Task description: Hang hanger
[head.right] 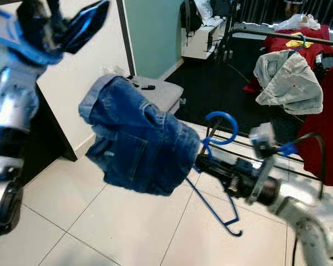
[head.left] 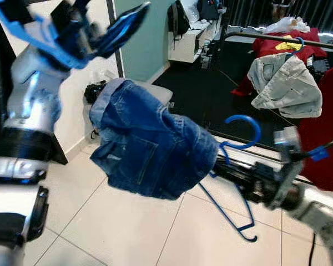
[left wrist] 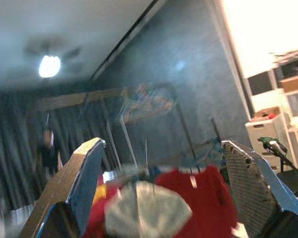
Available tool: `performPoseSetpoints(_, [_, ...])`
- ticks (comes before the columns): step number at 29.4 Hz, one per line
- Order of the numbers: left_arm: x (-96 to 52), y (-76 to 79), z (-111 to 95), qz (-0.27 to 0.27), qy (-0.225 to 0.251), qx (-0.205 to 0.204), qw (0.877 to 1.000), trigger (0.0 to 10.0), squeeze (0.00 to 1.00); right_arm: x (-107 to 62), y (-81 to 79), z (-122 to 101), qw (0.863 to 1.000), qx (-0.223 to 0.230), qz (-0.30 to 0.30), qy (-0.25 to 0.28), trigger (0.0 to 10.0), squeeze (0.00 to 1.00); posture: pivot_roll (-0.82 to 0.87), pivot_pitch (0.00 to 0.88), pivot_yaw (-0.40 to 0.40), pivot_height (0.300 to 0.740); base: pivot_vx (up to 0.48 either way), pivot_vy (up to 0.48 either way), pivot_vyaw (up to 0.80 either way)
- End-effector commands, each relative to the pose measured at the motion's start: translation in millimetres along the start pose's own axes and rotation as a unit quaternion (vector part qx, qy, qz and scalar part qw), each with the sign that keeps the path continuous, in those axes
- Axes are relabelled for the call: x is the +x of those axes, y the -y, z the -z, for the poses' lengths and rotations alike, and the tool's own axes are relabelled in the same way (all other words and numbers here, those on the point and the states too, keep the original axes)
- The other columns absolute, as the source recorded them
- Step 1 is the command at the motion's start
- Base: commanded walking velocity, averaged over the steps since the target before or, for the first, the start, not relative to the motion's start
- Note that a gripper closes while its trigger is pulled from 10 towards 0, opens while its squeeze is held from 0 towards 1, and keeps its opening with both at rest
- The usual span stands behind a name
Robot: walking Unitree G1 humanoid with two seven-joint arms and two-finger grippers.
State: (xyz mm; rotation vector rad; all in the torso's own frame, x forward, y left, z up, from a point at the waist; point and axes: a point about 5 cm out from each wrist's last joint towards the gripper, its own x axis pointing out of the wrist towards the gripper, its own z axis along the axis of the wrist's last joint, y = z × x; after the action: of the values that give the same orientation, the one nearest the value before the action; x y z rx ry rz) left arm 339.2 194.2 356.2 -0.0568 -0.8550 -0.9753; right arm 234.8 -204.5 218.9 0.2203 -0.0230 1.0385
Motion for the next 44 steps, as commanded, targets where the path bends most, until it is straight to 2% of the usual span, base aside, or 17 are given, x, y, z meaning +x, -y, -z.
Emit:
performPoseSetpoints(1, [-12.1,-4.3,3,-0.007,-0.036,-0.014,0.999,10.0,0.0,1.2,-11.7,-16,0.998,-0.021,-0.047,0.033,10.0,0.0,-0.01,0.03,0.043,0.74,0.0,0.0,0.0])
performPoseSetpoints(2, [-12.1,-4.3,3,-0.007,-0.036,-0.014,0.999,10.0,0.0,1.2,-11.7,-16,0.998,-0.021,-0.047,0.033,10.0,0.0,-0.01,0.03,0.043,0.74,0.0,0.0,0.0])
performPoseSetpoints(4, [-36.7,-5.3,15,-0.028,-0.071,-0.086,0.993,10.0,0.0,-2.7,-14.8,-26,0.997,-0.028,-0.059,0.047,10.0,0.0,0.0,0.032,0.041,0.74,0.0,0.0,0.0])
performPoseSetpoints(5, [-47.5,-5.6,21,-0.046,-0.084,-0.109,0.989,10.0,0.0,-4.1,-15.8,-29,0.996,-0.032,-0.062,0.051,10.0,0.0,-0.01,0.031,0.043,0.74,0.0,0.0,0.0])
performPoseSetpoints(6, [-47.5,-5.6,21,-0.046,-0.084,-0.109,0.989,10.0,0.0,-4.1,-15.8,-29,0.996,-0.032,-0.062,0.051,10.0,0.0,-0.01,0.031,0.043,0.74,0.0,0.0,0.0])
performPoseSetpoints(7, [-53.7,-5.6,24,-0.058,-0.091,-0.123,0.987,10.0,0.0,-4.8,-16.4,-31,0.996,-0.033,-0.064,0.053,10.0,0.0,-0.01,0.032,0.042,0.74,0.0,0.0,0.0])
performPoseSetpoints(16, [-61.2,-1.9,31,-0.108,-0.086,-0.169,0.976,10.0,0.0,-2.7,-22.0,-36,0.994,-0.034,-0.083,0.056,10.0,0.0,0.0,0.036,0.037,0.74,0.0,0.0,0.0])
performPoseSetpoints(23, [-63.6,-2.3,28,-0.124,-0.072,-0.176,0.974,10.0,0.0,-2.7,-25.0,-37,0.994,-0.03,-0.089,0.06,10.0,0.0,0.0,0.041,0.034,0.74,0.0,0.0,0.0])
performPoseSetpoints(27, [-65.1,3.9,24,-0.11,-0.062,-0.212,0.969,10.0,0.0,-1.6,-22.5,-37,0.994,-0.031,-0.078,0.067,10.0,0.0,0.0,0.042,0.037,0.74,0.0,0.0,0.0])
performPoseSetpoints(28, [-64.0,11.2,23,-0.078,-0.068,-0.237,0.966,10.0,0.0,-1.4,-21.5,-37,0.994,-0.032,-0.076,0.067,10.0,0.0,0.0,0.043,0.034,0.74,0.0,0.0,0.0])
performPoseSetpoints(29, [-64.0,11.2,23,-0.078,-0.068,-0.237,0.966,10.0,0.0,-1.4,-21.5,-37,0.994,-0.032,-0.076,0.067,10.0,0.0,0.0,0.043,0.034,0.74,0.0,0.0,0.0])
performPoseSetpoints(31, [-62.4,22.6,22,-0.027,-0.082,-0.264,0.961,10.0,0.0,-1.2,-20.1,-38,0.995,-0.033,-0.073,0.064,10.0,0.0,0.0,0.046,0.034,0.74,0.0,0.0,0.0])
performPoseSetpoints(32, [-62.4,22.6,22,-0.027,-0.082,-0.264,0.961,10.0,0.0,-1.2,-20.1,-38,0.995,-0.033,-0.073,0.064,10.0,0.0,0.0,0.046,0.034,0.74,0.0,0.0,0.0])
performPoseSetpoints(33, [-62.6,28.9,20,0.0,-0.088,-0.278,0.957,10.0,0.0,-1.6,-19.6,-38,0.995,-0.033,-0.072,0.063,10.0,0.0,0.01,0.054,0.032,0.74,0.0,0.0,0.0])
performPoseSetpoints(36, [-61.4,34.3,15,0.03,-0.094,-0.284,0.954,10.0,0.0,-2.9,-18.5,-38,0.995,-0.033,-0.069,0.057,10.0,0.0,0.01,0.056,0.033,0.74,0.0,0.0,0.0])
performPoseSetpoints(44, [-55.4,34.9,12,0.029,-0.101,-0.263,0.959,10.0,0.0,-0.6,-18.9,-38,0.995,-0.032,-0.073,0.055,10.0,0.0,0.01,0.07,0.034,0.74,0.0,0.0,0.0])
